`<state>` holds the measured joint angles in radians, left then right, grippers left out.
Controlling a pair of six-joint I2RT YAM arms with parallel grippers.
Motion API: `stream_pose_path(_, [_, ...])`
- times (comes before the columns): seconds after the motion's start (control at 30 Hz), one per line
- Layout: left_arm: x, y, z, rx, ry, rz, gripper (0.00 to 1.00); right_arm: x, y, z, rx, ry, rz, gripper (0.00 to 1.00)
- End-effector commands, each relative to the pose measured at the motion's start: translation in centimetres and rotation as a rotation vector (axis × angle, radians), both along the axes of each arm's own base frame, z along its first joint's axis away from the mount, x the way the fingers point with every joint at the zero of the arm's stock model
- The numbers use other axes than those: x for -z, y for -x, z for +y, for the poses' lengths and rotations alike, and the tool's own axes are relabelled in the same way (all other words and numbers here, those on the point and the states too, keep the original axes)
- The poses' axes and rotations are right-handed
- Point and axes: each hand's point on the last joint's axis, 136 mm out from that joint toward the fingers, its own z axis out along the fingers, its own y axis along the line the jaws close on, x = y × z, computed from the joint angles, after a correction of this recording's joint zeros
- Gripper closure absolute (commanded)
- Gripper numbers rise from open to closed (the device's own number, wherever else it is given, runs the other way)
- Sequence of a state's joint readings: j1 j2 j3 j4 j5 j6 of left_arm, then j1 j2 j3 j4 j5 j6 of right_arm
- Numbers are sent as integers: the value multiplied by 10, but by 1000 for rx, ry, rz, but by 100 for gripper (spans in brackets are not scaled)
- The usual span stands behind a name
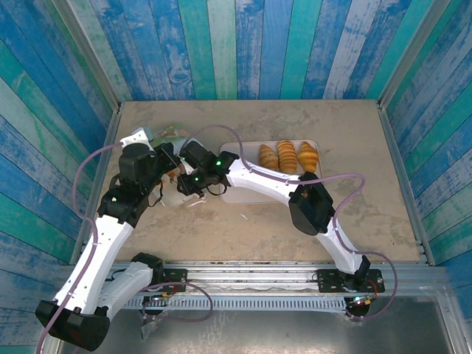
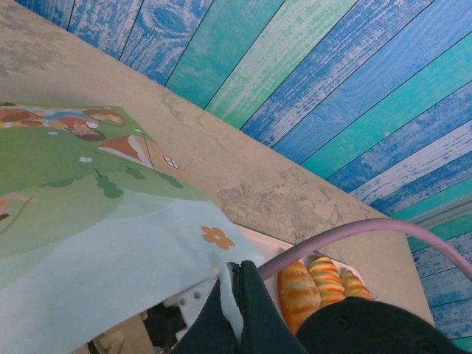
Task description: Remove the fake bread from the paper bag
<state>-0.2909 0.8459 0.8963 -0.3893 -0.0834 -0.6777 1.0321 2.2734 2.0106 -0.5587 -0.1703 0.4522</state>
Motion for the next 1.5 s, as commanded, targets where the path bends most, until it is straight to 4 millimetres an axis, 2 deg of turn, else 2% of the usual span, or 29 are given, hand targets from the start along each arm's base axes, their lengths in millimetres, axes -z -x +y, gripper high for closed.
stream_pose_path(0.0, [-1,-2,-3,13,3,-13,100,15,3,-5,10,100,-31,54])
stream_pose_path(0.1, [1,-1,-3,10,6,-11,100,17,3,-9,17,139,-58,55])
stream_pose_path(0.17, [1,-1,-3,9,7,-11,100,15,3,-9,15,141,-70,59])
stream_pose_path(0.37, [9,-3,4,-32,1,11,100,-8,2,-9,4,115,-113,73])
stream_pose_path(0.53, [17,-3,11,-79,-3,34,100,-29,8,-13,-37,98,-134,78])
stream_pose_path(0.7, [23,-6,16,-116,1,52,100,-41,22,-22,-106,97,-123,78])
stream_pose_path(0.87, [29,-10,17,-135,-2,77,100,-42,38,-37,-192,127,-111,78])
stream_pose_path(1.1, [37,-12,14,-121,-8,98,100,-41,47,-61,-235,195,-115,74])
stream_pose_path(1.3, [29,-10,2,-43,20,45,100,-21,35,-69,-195,237,-92,64])
stream_pose_path(1.47, [24,-5,-11,31,63,16,100,-24,23,-52,-156,156,-88,64])
